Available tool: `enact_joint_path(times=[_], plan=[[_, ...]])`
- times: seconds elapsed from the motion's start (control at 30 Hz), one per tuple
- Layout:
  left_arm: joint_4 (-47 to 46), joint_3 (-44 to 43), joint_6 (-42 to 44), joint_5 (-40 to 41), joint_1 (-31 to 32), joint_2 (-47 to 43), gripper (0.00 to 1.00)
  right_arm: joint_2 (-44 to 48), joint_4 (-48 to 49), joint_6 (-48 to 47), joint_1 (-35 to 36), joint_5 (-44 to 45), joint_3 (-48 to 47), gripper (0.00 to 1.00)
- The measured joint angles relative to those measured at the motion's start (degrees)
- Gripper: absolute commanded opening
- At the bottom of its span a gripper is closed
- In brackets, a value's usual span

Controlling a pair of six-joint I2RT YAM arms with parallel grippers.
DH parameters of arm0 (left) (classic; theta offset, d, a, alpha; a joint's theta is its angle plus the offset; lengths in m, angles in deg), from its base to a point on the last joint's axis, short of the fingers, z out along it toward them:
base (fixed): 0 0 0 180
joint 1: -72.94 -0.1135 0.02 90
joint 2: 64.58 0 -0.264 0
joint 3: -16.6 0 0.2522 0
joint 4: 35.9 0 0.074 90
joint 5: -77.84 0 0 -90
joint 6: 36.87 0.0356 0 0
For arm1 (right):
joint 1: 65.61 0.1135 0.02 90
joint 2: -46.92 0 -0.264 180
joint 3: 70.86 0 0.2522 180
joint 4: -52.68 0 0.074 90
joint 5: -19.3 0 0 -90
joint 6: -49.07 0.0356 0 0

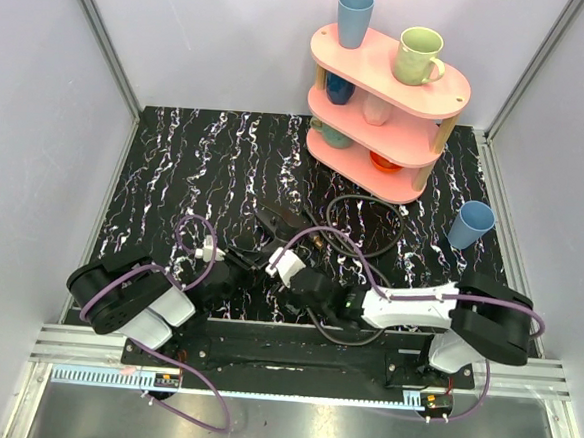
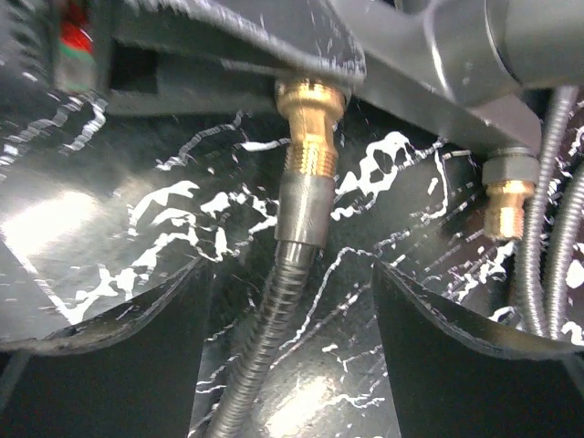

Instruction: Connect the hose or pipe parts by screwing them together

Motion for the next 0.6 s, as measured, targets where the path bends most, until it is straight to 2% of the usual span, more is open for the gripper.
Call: enact_joint_path(times=[0.2,0.47,0.57,0.6], plan=[[0.2,0.0,0.0,0.0,0.0,-1.1,0.00,-6.3,0.3,-2.4,2.5,10.7,-0.6,0.71],[0.2,0.0,0.0,0.0,0.3,-2.8,0.00,-10.3,4.0,-4.4,3.7,16.7,-3.1,0.67],[0.2,0.0,0.0,0.0,0.8,-3.0,0.00,-12.0,5.2,-5.1,4.0,18.0,-4.6,0.48],[0.2,0.0,0.0,0.0,0.8,-3.0,0.00,-12.3,5.5,-5.4,4.1,18.2,-5.0,0.31]])
